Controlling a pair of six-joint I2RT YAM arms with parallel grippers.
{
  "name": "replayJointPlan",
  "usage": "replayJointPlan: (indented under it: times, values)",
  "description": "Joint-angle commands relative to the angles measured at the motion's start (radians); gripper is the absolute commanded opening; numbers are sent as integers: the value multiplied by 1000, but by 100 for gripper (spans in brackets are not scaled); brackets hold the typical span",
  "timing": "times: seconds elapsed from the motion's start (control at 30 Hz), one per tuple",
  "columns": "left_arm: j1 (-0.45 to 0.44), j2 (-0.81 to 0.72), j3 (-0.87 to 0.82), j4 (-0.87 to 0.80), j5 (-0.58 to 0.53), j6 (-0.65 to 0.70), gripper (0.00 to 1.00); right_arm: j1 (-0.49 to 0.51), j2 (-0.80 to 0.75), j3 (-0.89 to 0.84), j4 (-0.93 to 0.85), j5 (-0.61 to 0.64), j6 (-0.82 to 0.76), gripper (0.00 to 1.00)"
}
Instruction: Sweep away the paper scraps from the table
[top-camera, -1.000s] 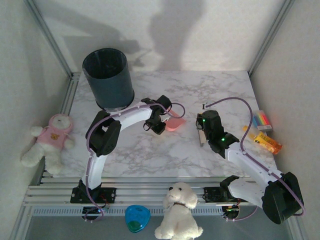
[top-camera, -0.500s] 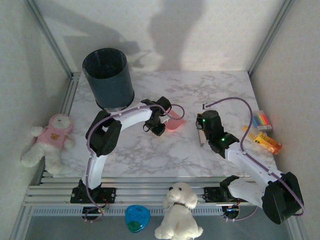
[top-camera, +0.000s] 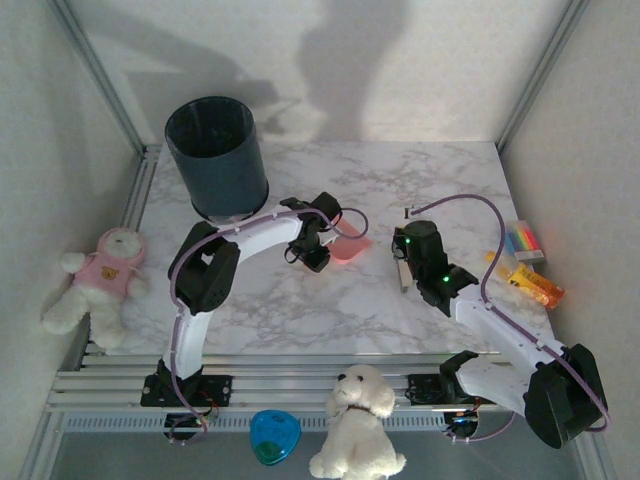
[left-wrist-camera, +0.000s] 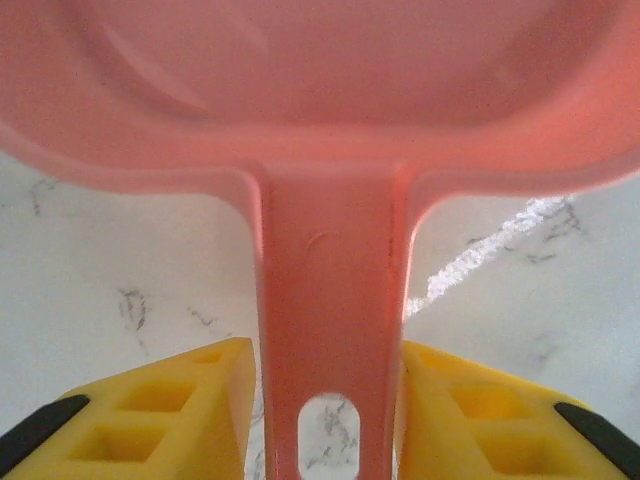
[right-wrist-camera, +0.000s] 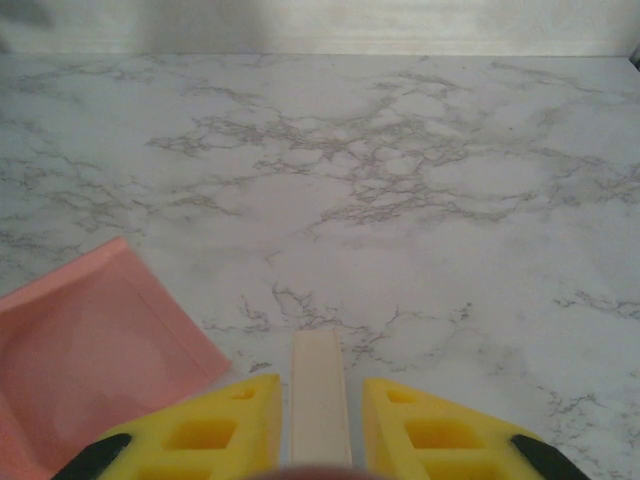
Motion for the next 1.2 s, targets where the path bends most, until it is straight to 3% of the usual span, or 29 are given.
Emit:
replayJointPlan:
  times: [0.0,0.47,0.93,1.17]
  values:
    - [-11,-84,-20,-37,-19,10,40,-8,5,-3,52,-1,-50,0]
    - [-4,-392,-131,34,-17,-49,42,-7,231,83,316,-74,-397,0]
    - [149,-695,-318,133,-121,-181,42,32,432,83,607,-165,-646,0]
    - [217,-780,-431,258,-147,-220,42,86,480,69,661,-189,-706,0]
